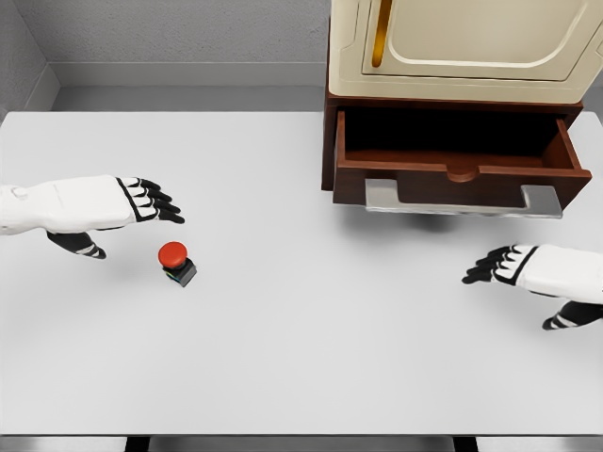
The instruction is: Put the switch into the drawer with left arm, and close the drawer with right arm
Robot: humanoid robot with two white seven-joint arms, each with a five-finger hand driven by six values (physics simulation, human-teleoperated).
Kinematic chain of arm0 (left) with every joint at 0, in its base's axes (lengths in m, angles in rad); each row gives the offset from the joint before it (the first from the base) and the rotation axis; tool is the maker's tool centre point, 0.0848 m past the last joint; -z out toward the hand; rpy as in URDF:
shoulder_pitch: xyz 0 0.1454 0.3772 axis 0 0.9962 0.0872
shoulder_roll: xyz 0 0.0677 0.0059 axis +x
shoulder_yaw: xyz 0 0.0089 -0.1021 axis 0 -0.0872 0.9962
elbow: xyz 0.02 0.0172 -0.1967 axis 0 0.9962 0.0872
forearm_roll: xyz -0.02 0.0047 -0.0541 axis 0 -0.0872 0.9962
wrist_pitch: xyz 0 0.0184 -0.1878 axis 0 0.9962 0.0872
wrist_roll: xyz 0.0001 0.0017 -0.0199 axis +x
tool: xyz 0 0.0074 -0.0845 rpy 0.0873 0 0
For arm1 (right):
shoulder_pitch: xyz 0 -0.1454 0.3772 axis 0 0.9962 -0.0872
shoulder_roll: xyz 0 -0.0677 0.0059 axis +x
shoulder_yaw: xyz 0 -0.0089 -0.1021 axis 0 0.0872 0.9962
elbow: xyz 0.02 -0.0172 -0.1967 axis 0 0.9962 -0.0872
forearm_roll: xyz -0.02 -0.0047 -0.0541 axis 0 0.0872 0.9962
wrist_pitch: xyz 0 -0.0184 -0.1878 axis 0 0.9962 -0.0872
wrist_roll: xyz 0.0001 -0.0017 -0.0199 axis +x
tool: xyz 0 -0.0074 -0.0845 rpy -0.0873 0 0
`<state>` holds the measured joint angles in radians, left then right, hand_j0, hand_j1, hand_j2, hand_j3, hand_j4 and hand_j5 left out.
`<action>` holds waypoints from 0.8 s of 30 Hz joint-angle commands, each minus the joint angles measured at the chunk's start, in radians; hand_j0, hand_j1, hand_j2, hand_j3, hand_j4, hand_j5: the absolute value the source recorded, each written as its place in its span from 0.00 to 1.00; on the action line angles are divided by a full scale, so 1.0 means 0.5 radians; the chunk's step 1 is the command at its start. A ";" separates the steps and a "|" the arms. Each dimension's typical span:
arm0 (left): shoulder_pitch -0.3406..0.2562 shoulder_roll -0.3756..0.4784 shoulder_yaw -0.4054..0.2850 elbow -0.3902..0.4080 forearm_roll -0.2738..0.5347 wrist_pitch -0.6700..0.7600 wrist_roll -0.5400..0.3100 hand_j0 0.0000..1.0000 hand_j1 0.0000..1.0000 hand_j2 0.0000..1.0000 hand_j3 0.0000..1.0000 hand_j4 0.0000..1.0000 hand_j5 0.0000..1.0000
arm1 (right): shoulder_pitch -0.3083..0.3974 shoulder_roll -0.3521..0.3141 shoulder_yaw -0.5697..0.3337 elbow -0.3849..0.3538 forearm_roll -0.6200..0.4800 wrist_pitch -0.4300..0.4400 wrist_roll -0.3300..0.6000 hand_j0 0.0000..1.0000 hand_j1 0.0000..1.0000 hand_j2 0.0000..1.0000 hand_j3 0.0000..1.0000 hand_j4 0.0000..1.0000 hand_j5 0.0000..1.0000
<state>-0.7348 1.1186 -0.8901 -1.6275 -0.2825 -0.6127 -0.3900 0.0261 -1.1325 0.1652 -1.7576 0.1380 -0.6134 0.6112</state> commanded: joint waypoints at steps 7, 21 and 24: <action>-0.012 -0.071 -0.051 -0.006 0.004 0.004 -0.002 1.00 1.00 1.00 1.00 1.00 1.00 | -0.009 0.001 0.028 -0.001 -0.012 0.005 -0.001 1.00 1.00 1.00 1.00 1.00 1.00; -0.025 -0.169 -0.144 -0.046 -0.061 0.004 -0.030 0.92 0.92 0.92 0.92 0.92 0.92 | 0.175 0.038 -0.358 0.012 -0.015 0.005 -0.001 0.67 0.67 0.67 0.67 0.67 0.67; -0.025 -0.169 -0.144 -0.046 -0.061 0.004 -0.033 0.82 0.82 0.82 0.82 0.82 0.82 | 0.325 0.093 -0.511 0.012 -0.015 0.005 -0.001 0.68 0.68 0.68 0.68 0.68 0.68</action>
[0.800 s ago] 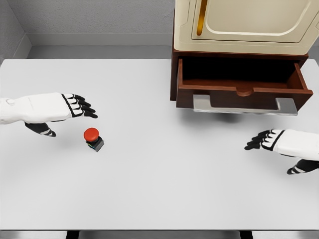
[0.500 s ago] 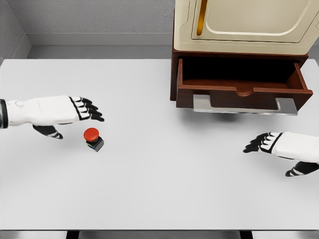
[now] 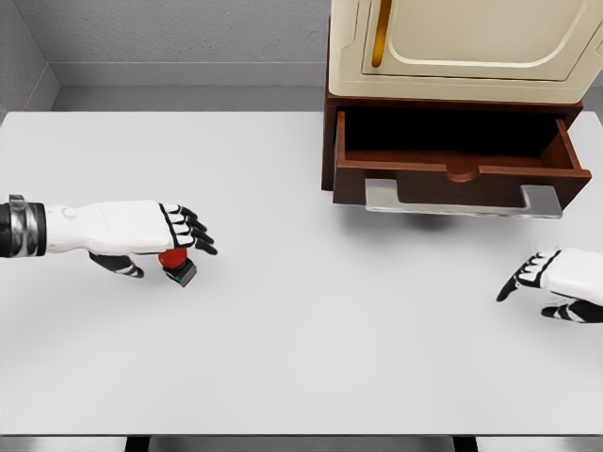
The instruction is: Put the switch into the drawer with left arm, and close the drawer with right arm
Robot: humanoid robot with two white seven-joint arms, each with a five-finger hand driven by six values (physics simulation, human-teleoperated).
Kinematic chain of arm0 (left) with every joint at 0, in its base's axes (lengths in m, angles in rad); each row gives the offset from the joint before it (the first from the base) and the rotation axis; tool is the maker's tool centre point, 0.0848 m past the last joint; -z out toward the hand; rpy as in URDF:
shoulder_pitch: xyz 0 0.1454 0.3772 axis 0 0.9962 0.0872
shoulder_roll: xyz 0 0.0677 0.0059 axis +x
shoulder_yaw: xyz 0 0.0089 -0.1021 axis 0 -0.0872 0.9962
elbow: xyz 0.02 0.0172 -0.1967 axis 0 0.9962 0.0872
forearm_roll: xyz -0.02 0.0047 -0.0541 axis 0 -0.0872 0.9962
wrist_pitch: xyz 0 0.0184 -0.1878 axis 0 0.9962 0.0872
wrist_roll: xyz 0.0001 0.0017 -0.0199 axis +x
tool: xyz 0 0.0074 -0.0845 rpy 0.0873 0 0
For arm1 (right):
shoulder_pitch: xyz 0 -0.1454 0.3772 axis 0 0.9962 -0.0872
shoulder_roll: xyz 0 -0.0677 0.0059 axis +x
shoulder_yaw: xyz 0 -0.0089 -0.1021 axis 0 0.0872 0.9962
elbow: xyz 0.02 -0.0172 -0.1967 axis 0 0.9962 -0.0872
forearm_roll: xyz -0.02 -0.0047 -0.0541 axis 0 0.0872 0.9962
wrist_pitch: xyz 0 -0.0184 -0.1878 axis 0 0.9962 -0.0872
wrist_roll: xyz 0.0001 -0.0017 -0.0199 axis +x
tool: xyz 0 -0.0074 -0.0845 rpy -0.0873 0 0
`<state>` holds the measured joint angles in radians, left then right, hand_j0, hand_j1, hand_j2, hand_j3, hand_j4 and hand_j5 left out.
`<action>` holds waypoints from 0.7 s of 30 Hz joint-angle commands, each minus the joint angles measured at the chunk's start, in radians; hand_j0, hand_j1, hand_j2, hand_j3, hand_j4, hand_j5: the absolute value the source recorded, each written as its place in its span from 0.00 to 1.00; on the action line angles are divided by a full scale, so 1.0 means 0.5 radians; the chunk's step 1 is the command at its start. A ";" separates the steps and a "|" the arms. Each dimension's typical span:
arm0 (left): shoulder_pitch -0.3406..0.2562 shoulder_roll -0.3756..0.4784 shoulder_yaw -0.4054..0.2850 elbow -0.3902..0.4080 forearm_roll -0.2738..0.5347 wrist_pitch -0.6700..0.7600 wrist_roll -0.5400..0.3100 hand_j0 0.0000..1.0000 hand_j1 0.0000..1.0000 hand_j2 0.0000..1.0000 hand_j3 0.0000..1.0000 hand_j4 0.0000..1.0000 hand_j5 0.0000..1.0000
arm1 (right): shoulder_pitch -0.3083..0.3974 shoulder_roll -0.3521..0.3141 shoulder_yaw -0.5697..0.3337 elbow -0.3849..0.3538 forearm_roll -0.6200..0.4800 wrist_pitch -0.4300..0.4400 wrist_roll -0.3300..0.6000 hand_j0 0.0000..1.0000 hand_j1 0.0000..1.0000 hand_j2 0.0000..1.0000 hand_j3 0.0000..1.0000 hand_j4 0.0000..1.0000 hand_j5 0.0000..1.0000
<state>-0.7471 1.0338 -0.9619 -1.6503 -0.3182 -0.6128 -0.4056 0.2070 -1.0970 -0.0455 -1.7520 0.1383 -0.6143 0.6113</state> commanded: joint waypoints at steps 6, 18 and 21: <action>0.000 -0.043 -0.021 0.012 -0.078 0.004 0.001 0.79 0.79 0.79 0.79 0.79 0.79 | 0.151 0.126 -0.329 -0.006 -0.019 0.007 -0.001 0.69 0.69 0.69 0.69 0.69 0.69; 0.000 -0.043 -0.049 0.027 -0.143 0.004 0.001 0.73 0.73 0.73 0.73 0.73 0.73 | 0.200 0.166 -0.412 -0.009 -0.031 0.007 -0.001 0.68 0.68 0.68 0.68 0.68 0.68; -0.003 -0.043 -0.049 0.046 -0.143 0.004 0.001 0.73 0.73 0.73 0.73 0.73 0.73 | 0.203 0.166 -0.415 -0.009 -0.031 0.007 -0.001 0.68 0.68 0.68 0.68 0.68 0.68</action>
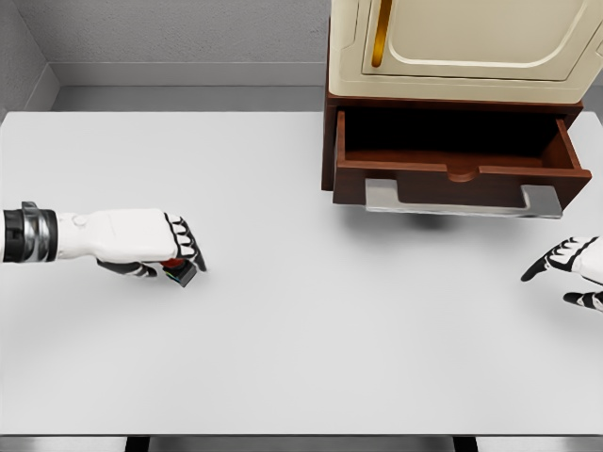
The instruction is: Put the switch into the drawer with left arm, and close the drawer with right arm
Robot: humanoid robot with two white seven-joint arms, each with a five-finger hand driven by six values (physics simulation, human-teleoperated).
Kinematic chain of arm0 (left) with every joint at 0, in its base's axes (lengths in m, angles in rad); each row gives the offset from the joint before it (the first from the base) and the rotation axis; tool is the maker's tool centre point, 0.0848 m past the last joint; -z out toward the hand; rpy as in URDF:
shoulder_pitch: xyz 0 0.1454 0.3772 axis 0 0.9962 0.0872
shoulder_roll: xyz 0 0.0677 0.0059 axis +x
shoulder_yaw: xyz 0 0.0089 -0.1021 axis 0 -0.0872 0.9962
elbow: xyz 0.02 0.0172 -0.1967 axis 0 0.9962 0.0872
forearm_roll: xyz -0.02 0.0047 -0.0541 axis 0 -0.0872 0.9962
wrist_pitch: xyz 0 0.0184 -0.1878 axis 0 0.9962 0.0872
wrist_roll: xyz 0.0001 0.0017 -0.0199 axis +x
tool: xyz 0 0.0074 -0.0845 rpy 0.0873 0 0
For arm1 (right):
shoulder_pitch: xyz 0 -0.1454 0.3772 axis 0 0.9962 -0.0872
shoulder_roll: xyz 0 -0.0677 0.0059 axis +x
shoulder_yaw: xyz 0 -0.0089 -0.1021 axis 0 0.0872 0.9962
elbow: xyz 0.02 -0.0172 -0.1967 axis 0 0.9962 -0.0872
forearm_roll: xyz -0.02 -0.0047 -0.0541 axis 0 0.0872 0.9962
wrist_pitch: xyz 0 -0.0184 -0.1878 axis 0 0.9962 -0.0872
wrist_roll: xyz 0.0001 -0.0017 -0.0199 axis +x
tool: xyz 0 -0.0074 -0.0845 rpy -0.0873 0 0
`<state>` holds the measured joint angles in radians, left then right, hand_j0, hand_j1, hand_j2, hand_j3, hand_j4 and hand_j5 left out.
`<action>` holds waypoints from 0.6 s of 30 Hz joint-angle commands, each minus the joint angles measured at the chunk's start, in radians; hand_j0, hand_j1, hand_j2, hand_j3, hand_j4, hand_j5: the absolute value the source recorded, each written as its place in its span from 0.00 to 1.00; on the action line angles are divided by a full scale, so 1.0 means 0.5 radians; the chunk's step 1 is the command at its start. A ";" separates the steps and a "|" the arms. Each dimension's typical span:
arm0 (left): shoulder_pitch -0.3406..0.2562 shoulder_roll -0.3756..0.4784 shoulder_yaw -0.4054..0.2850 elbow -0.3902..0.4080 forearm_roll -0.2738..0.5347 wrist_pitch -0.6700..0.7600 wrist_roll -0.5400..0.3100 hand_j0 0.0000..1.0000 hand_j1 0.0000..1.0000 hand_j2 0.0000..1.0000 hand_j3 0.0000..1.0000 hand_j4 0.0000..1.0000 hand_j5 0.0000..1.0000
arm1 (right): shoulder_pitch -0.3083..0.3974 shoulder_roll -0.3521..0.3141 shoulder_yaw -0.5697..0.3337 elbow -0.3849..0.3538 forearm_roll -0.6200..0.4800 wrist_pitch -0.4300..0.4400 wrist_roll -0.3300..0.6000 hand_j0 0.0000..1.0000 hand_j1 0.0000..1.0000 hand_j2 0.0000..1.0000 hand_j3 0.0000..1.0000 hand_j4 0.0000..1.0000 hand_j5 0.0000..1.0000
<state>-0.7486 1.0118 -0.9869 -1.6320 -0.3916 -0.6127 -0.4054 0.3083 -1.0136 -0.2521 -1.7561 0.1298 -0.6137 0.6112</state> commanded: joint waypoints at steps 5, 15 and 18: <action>0.000 0.001 0.001 0.009 0.004 0.004 0.001 0.73 0.73 0.73 0.73 0.73 0.73 | 0.028 0.015 -0.066 -0.001 -0.020 0.006 -0.001 0.68 0.68 0.68 0.68 0.68 0.68; -0.006 0.001 0.001 0.006 0.001 0.004 0.001 0.51 0.51 0.51 0.51 0.51 0.51 | 0.025 0.021 -0.073 -0.001 -0.085 0.006 -0.001 0.68 0.68 0.68 0.68 0.68 0.68; -0.006 0.001 0.001 0.006 0.001 0.004 -0.002 0.42 0.42 0.42 0.42 0.42 0.42 | 0.025 0.015 -0.073 -0.001 -0.106 0.006 -0.001 0.68 0.68 0.68 0.68 0.68 0.68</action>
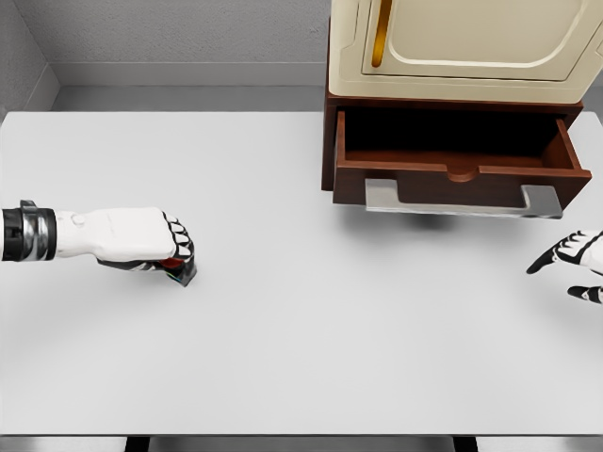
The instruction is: Put the switch into the drawer with left arm, and close the drawer with right arm
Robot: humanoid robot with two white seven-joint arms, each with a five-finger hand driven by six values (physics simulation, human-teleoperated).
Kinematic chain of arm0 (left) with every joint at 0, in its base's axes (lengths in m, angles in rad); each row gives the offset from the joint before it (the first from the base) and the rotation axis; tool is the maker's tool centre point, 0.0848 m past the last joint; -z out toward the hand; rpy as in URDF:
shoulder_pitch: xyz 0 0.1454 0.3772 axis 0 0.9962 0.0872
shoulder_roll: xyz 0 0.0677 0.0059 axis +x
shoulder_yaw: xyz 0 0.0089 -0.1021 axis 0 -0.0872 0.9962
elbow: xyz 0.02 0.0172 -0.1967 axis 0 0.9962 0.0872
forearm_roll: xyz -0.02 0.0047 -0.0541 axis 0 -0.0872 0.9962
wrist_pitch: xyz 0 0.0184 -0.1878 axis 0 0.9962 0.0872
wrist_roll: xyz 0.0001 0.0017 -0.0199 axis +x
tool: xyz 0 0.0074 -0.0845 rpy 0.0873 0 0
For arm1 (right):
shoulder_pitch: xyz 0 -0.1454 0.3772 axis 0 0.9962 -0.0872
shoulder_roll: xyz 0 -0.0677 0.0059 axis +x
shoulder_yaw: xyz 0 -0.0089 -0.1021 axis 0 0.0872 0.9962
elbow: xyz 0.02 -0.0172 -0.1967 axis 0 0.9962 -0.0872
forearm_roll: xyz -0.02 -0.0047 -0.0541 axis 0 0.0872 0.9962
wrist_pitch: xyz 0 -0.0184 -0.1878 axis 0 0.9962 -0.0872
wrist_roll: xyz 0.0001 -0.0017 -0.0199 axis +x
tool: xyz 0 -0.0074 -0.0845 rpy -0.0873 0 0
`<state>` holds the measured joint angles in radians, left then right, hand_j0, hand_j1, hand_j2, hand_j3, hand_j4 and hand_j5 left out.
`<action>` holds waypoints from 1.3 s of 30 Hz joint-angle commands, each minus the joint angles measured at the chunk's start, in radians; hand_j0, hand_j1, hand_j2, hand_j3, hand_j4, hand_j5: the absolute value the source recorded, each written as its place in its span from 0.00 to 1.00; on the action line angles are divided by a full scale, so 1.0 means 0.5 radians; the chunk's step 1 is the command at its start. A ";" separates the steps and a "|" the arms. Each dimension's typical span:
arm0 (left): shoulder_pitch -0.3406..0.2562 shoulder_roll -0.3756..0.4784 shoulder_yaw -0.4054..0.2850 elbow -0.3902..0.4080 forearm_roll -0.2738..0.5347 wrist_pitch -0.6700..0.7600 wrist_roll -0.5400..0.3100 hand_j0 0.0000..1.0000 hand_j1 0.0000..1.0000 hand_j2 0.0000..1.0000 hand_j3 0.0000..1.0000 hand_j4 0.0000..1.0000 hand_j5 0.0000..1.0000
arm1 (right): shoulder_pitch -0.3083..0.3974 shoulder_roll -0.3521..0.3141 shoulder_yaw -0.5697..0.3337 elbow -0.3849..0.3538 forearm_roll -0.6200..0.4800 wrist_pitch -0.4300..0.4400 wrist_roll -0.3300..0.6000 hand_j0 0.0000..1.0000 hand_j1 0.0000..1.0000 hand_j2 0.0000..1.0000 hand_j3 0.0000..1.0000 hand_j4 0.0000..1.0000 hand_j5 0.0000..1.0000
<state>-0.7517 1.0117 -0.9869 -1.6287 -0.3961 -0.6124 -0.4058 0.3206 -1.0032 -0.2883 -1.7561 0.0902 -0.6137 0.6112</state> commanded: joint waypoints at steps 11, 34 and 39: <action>-0.123 0.001 0.007 -0.010 0.031 0.003 0.005 0.42 0.42 0.42 0.42 0.42 0.42 | 0.000 -0.034 -0.046 -0.001 -0.076 0.006 -0.001 0.58 0.58 0.58 0.58 0.58 0.58; -0.512 -0.400 0.013 -0.007 0.130 0.003 0.005 0.42 0.42 0.42 0.42 0.42 0.42 | -0.018 -0.058 -0.049 -0.004 -0.107 0.006 -0.001 0.56 0.56 0.56 0.56 0.56 0.56; -0.614 -0.416 0.013 -0.010 0.228 0.003 0.005 0.42 0.42 0.42 0.42 0.42 0.42 | -0.025 -0.055 -0.040 -0.004 -0.107 0.006 -0.001 0.56 0.56 0.56 0.56 0.56 0.56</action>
<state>-1.0646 0.8095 -0.9814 -1.6329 -0.3022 -0.6131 -0.4043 0.3099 -1.0300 -0.3097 -1.7576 0.0437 -0.6138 0.6112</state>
